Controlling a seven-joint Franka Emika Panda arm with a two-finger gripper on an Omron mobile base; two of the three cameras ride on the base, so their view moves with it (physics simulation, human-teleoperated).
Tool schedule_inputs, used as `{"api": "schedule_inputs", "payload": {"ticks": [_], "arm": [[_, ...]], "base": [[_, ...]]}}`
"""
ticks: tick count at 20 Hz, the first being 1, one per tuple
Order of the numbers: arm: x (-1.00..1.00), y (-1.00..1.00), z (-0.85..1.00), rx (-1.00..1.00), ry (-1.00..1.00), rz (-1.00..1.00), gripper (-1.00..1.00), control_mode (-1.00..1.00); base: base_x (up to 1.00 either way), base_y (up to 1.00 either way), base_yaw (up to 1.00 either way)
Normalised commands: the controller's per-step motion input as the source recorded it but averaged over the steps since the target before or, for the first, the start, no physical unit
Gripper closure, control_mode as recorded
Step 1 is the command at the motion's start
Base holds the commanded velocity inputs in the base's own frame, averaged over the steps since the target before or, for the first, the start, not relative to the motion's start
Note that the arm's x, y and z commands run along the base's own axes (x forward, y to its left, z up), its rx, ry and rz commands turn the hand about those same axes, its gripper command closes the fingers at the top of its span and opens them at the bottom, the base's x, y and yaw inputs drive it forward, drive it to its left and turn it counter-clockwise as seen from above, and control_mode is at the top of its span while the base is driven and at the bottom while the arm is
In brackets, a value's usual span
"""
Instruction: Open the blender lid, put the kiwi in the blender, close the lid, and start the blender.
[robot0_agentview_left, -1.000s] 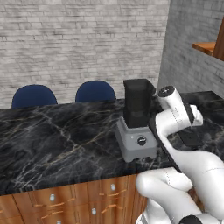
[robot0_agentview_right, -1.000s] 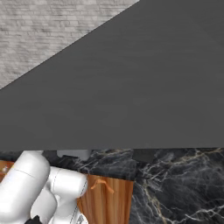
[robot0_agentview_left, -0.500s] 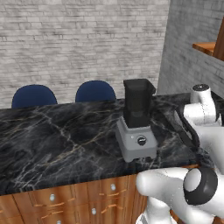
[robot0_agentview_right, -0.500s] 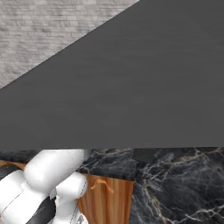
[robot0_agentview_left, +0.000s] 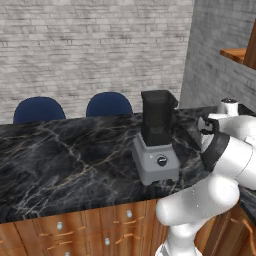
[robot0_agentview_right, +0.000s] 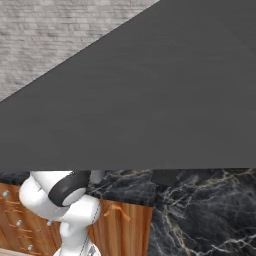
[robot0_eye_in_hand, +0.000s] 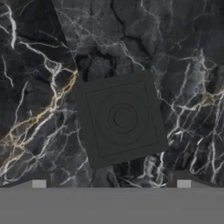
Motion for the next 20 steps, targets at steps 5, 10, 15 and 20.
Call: {"api": "schedule_inputs", "payload": {"ticks": [5,10,15,20], "arm": [[0.03,-0.46,-0.22,0.14,0.0,0.05,-1.0,-1.0],[0.15,-0.1,-0.33,0.07,0.0,0.02,-1.0,-1.0],[0.08,0.0,-0.41,0.01,0.0,0.05,-1.0,-1.0],[0.0,0.02,-0.28,0.0,-0.02,0.03,-1.0,-1.0]], "base": [[0.0,0.0,0.0],[0.0,0.0,0.0],[0.0,0.0,0.0],[0.0,0.0,0.0]]}}
